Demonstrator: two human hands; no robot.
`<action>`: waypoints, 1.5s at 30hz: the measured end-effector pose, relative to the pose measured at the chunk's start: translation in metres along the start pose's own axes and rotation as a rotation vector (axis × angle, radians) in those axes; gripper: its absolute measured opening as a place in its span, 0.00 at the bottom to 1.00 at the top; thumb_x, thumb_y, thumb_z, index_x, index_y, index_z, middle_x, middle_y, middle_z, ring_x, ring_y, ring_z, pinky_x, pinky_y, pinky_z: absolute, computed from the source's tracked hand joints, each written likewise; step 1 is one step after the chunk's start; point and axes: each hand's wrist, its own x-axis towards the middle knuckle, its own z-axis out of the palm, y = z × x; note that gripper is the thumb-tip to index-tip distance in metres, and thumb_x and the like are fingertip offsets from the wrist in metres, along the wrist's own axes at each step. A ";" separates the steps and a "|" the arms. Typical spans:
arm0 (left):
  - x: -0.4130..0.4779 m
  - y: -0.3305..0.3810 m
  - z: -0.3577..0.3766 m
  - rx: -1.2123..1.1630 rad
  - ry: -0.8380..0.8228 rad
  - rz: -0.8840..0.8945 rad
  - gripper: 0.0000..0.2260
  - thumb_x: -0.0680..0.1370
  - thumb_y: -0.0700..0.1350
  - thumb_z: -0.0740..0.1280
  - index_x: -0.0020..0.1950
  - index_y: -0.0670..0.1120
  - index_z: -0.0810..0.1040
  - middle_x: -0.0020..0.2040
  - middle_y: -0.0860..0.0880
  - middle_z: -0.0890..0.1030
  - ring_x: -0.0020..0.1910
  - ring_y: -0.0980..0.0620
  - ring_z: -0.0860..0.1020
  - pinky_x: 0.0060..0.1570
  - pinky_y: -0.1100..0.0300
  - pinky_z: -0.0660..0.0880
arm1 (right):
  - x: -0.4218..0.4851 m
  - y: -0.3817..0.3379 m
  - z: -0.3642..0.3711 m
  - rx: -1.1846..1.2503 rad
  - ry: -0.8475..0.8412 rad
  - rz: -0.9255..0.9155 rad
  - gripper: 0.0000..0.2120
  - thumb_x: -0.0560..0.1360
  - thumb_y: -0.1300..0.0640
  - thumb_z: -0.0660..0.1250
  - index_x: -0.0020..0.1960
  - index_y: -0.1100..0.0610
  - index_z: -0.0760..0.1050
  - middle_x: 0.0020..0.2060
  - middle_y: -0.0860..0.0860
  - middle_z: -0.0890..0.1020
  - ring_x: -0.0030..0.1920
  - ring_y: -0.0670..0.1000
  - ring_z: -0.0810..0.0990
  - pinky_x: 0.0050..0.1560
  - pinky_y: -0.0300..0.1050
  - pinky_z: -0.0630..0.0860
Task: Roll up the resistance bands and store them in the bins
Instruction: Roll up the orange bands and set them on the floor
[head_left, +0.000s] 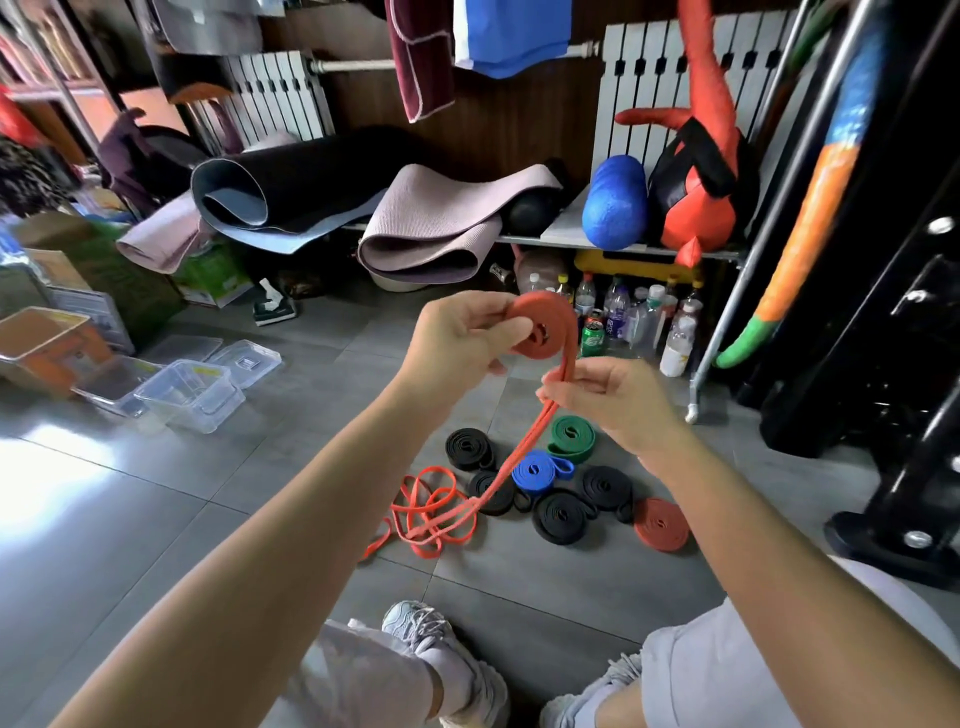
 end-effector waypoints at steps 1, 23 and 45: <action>0.001 0.000 0.000 -0.060 0.013 -0.014 0.06 0.75 0.37 0.69 0.49 0.46 0.80 0.37 0.54 0.83 0.33 0.59 0.79 0.29 0.66 0.73 | 0.001 -0.001 0.000 0.045 0.026 -0.014 0.07 0.70 0.69 0.69 0.44 0.59 0.80 0.34 0.49 0.84 0.36 0.43 0.83 0.41 0.32 0.77; 0.015 0.013 -0.010 -0.344 0.093 -0.151 0.10 0.76 0.39 0.67 0.57 0.40 0.79 0.40 0.47 0.82 0.33 0.57 0.79 0.27 0.67 0.71 | 0.024 -0.057 -0.026 -0.125 0.090 -0.155 0.05 0.72 0.60 0.71 0.40 0.51 0.80 0.21 0.46 0.74 0.20 0.43 0.67 0.20 0.34 0.63; -0.008 -0.018 0.006 0.695 -0.242 0.089 0.12 0.73 0.44 0.71 0.57 0.48 0.80 0.49 0.53 0.80 0.43 0.54 0.76 0.45 0.62 0.71 | -0.008 0.007 -0.006 -0.446 -0.024 -0.002 0.12 0.70 0.58 0.73 0.39 0.40 0.79 0.33 0.37 0.83 0.36 0.39 0.82 0.42 0.36 0.78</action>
